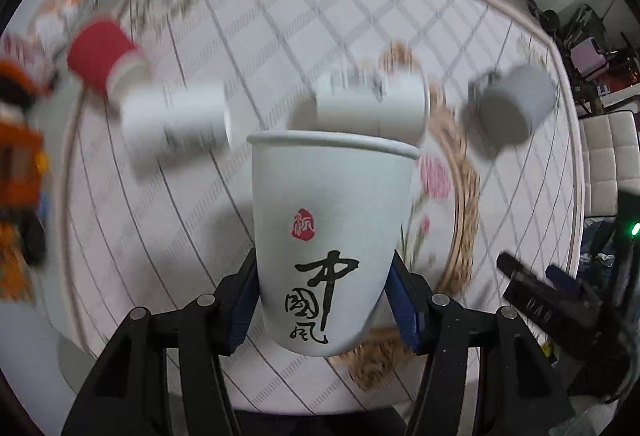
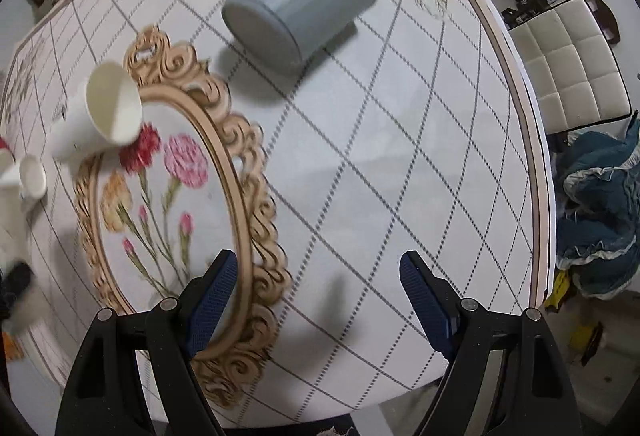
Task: Flip cup upright
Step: 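Lift the white cup with the left gripper and rotate it rim up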
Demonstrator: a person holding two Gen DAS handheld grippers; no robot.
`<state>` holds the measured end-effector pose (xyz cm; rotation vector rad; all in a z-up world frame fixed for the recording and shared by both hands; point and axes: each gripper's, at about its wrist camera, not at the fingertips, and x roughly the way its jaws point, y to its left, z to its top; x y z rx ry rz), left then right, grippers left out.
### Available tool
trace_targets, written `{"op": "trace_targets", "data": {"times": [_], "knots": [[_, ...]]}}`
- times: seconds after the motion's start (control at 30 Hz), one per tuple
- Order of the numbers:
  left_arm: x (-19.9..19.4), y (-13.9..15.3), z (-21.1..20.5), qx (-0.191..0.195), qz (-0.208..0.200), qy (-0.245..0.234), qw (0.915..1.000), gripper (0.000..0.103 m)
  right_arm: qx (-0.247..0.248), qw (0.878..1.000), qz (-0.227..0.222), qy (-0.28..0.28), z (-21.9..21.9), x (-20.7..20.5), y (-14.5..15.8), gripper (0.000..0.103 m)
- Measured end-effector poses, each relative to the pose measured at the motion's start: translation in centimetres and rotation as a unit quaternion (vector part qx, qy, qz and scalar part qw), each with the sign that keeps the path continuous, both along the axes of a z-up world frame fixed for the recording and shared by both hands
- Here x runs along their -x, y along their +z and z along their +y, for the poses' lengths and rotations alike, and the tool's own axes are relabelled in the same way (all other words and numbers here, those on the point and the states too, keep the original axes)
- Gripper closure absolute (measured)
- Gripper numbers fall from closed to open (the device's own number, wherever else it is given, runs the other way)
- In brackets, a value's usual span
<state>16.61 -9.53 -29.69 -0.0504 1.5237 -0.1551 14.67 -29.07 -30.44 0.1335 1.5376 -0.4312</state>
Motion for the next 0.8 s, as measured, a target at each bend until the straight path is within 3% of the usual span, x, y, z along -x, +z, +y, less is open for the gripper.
{"op": "trace_targets", "data": {"times": [0.13, 0.3, 0.8], "knots": [[3.4, -3.6, -1.3, 0.008, 0.039, 0.015, 0.9991, 0.047, 0.005, 1.0, 0.015, 0.014, -0.8, 2.2, -1.4, 0.018], [4.8, -6.3, -2.7, -0.002, 0.049, 0.013, 0.9987, 0.047, 0.014, 0.999, 0.035, 0.014, -2.4, 4.6, -3.0, 0.018], [4.8, -7.9, -2.4, 0.01, 0.055, 0.014, 0.9983, 0.044, 0.028, 0.999, 0.037, -0.012, -5.7, 6.5, -3.6, 0.018]]}}
